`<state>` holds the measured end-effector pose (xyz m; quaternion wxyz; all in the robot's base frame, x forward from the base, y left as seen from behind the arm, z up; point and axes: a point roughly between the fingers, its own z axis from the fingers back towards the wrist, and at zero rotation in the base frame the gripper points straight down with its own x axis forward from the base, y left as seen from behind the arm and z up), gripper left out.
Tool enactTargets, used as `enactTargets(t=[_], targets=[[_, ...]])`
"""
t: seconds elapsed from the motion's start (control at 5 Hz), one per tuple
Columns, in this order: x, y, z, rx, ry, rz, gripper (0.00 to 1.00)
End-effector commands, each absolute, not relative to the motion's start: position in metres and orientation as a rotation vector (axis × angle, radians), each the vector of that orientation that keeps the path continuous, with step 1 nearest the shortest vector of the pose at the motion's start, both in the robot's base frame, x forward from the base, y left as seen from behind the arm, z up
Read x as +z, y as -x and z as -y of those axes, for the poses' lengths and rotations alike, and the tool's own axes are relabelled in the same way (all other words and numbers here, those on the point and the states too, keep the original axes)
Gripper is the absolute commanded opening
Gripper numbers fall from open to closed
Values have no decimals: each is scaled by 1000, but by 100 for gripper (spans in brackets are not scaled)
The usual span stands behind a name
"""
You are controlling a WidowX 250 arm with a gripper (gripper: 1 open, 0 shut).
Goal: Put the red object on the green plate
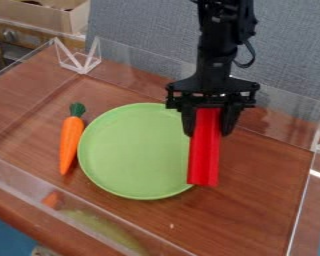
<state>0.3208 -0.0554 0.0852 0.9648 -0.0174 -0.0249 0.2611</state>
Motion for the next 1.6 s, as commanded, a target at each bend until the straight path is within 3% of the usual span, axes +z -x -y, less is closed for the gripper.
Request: enactTargets(t=[0.0, 0.2, 0.6, 0.8, 1.2, 1.4], targets=[[100, -331, 50, 540, 54, 98, 0], [102, -331, 48, 540, 59, 97, 0], [115, -320, -12, 686, 54, 126, 0], [106, -310, -41, 765, 37, 120, 0], [70, -314, -61, 796, 5, 97, 0], [57, -317, -67, 807, -1, 87, 100]])
